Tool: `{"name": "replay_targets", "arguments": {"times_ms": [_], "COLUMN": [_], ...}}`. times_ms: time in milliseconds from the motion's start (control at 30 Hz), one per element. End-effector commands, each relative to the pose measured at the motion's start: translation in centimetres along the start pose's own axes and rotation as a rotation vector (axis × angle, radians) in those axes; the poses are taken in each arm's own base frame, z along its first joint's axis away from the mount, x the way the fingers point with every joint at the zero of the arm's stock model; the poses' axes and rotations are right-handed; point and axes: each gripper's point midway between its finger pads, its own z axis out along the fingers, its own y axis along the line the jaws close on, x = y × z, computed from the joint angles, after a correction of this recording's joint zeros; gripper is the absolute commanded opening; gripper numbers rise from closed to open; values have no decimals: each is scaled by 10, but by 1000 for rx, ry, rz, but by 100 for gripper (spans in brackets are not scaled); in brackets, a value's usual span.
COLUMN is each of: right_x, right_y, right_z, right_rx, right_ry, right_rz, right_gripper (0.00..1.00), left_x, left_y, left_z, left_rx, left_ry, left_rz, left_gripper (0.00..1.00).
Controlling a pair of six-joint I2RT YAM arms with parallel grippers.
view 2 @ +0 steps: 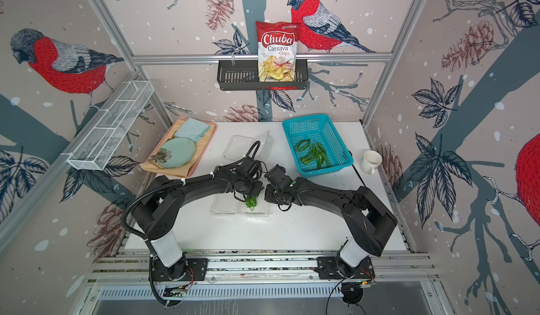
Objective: Take small green peppers out of containers
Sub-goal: Pick up the green pepper from the packing box, then place the green pepper in the basket.
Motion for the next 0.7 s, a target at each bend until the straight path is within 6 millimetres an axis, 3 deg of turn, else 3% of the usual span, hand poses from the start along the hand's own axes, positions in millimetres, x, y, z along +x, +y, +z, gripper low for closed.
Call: {"name": "replay_targets", "arguments": {"times_ms": [0, 167, 267, 467, 600, 667], "right_x": [-2, -5, -13, -42, -63, -69], "right_y": [0, 3, 10, 32, 23, 9], "right_z": [-1, -8, -21, -71, -113, -129], "right_rx": [-3, -20, -56, -175, -218, -222], "right_ry": [-13, -28, -67, -216, -346, -405], "right_rz": [1, -7, -8, 6, 76, 124], "right_gripper": [27, 28, 36, 60, 66, 67], "left_x": [-17, -32, -36, -57, -93, -115], "left_y": [-4, -11, -12, -25, -44, -56], "left_z": [-15, -49, -72, -112, -134, -143], "left_rx": [-3, 8, 7, 49, 94, 119], "left_ry": [-49, -85, -110, -179, -241, -277], "left_rz": [25, 33, 26, 18, 41, 53], "left_gripper": [0, 0, 0, 0, 0, 0]}}
